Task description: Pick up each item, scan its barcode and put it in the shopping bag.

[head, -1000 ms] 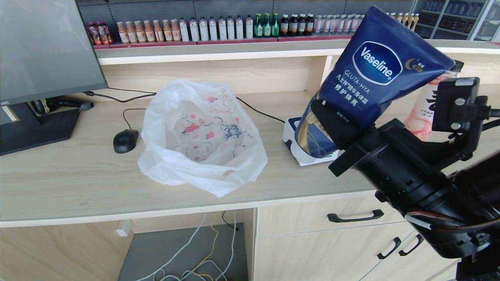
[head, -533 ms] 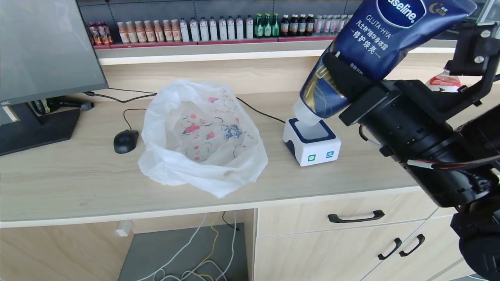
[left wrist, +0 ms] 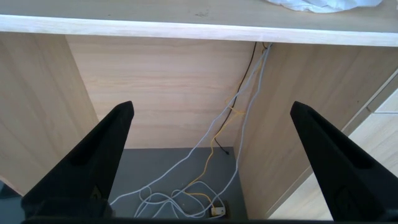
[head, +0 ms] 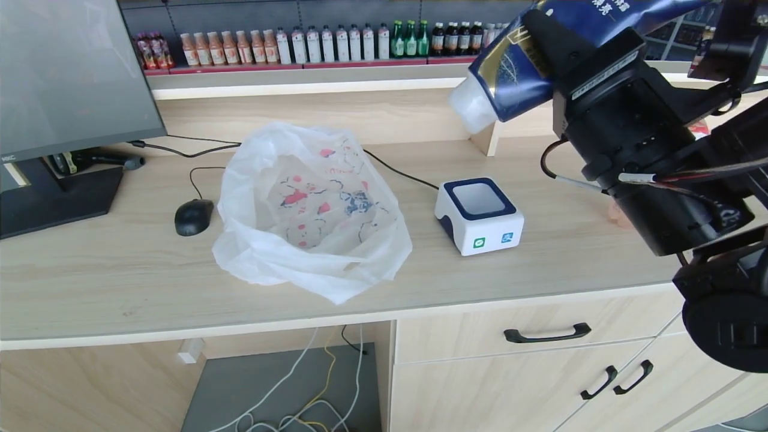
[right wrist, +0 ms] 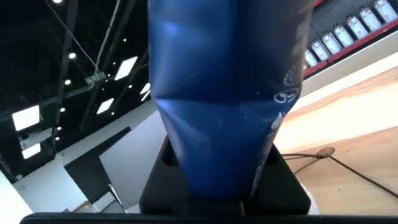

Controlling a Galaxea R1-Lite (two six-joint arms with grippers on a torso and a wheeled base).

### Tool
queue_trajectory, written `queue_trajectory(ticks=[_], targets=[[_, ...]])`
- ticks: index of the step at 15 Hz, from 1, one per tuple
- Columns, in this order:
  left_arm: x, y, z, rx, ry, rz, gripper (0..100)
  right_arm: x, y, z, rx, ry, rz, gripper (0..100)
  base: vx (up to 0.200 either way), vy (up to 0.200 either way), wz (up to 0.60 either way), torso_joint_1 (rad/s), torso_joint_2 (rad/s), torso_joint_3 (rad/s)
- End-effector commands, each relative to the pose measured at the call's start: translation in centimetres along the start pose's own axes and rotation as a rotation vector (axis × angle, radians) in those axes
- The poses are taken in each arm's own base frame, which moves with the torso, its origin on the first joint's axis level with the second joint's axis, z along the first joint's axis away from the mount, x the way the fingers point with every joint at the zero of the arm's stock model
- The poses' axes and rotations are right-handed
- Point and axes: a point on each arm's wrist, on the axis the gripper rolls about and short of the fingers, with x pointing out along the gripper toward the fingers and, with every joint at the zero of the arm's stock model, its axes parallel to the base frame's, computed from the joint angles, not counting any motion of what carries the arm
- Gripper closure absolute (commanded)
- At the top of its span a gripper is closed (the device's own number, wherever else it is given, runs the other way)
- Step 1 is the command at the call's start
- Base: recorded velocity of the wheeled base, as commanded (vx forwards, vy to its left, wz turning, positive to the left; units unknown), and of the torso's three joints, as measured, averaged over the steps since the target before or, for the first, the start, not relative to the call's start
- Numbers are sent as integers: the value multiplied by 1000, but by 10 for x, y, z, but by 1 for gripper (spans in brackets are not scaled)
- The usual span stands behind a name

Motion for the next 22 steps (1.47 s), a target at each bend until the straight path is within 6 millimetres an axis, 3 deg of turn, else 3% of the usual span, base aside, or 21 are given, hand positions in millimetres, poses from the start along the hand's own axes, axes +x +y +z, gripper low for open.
queue_trajectory(ticks=[1, 5, 7, 10, 12, 14, 18, 22], targets=[[0, 0, 0, -1, 0, 0, 0, 2, -3, -2, 93, -19, -28, 100, 0, 0, 0, 0, 0, 0], [0, 0, 0, -1, 0, 0, 0, 0, -10, 0, 308, -128, -65, 100, 0, 0, 0, 0, 0, 0], [0, 0, 0, -1, 0, 0, 0, -4, -28, -15, 342, -147, -111, 100, 0, 0, 0, 0, 0, 0], [0, 0, 0, -1, 0, 0, 0, -13, -32, -19, 488, -170, -171, 100, 0, 0, 0, 0, 0, 0], [0, 0, 0, -1, 0, 0, 0, -16, -42, -14, 502, -191, -195, 100, 0, 0, 0, 0, 0, 0], [0, 0, 0, -1, 0, 0, 0, -23, -47, -21, 533, -166, -226, 100, 0, 0, 0, 0, 0, 0], [0, 0, 0, -1, 0, 0, 0, -12, -75, -49, 533, -143, -275, 100, 0, 0, 0, 0, 0, 0], [0, 0, 0, -1, 0, -1, 0, -7, -97, -47, 515, -182, -298, 100, 0, 0, 0, 0, 0, 0]])
